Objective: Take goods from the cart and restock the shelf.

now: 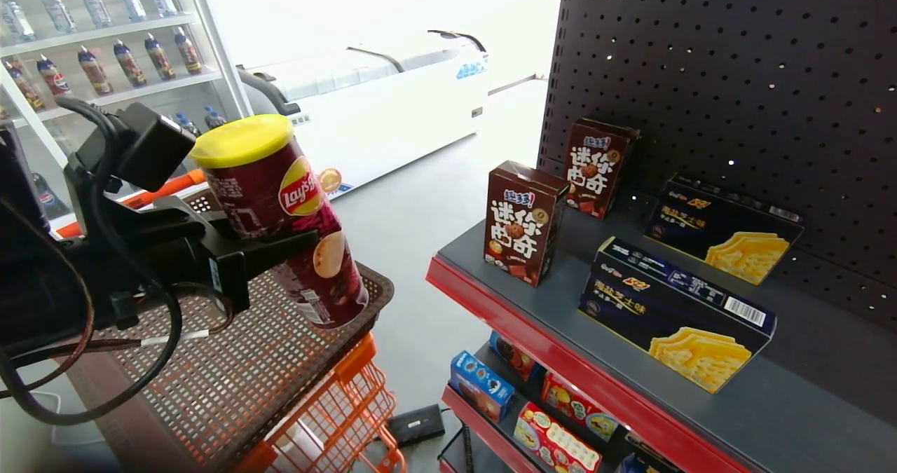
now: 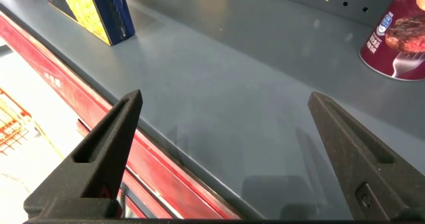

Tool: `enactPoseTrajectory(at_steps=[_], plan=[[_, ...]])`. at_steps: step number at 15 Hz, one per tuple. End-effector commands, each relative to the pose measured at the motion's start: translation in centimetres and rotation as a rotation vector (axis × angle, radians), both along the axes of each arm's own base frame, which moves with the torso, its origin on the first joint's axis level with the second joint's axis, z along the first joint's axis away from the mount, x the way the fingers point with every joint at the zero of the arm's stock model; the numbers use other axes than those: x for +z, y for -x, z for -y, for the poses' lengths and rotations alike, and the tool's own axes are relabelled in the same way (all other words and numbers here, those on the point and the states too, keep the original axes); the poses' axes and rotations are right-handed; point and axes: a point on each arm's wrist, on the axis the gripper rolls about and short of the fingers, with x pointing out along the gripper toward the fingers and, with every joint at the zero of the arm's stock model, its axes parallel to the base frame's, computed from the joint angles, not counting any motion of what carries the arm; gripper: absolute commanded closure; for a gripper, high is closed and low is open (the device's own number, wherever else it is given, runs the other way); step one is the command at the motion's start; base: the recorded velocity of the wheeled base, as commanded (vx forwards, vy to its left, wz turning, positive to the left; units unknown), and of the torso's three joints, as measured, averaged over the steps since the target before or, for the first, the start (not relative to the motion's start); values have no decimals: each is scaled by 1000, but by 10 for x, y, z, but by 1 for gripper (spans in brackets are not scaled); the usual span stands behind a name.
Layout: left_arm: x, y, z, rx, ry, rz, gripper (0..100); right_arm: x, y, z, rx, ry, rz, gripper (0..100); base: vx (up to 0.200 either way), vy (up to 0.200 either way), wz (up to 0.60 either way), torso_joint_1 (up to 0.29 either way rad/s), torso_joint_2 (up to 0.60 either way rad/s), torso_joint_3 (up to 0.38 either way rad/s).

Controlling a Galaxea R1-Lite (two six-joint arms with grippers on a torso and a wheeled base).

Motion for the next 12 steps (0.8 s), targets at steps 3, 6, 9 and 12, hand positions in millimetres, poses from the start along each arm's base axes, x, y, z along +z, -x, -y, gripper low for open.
enactPoseTrajectory(at_steps=[3,6,9,12], plan=[[5,16,-3,-8,-2,-10,100,0,0,0,0,1,-1,0,0,0,0,0,0,0],[8,33,-6,-30,-11,-51,100,0,0,0,0,1,-1,0,0,0,0,0,0,0],[12,49,1,-112,-7,-49,100,0,0,0,0,1,-1,0,0,0,0,0,0,0],[11,68,5,-193,-24,-96,100,0,0,0,0,1,-1,0,0,0,0,0,0,0]])
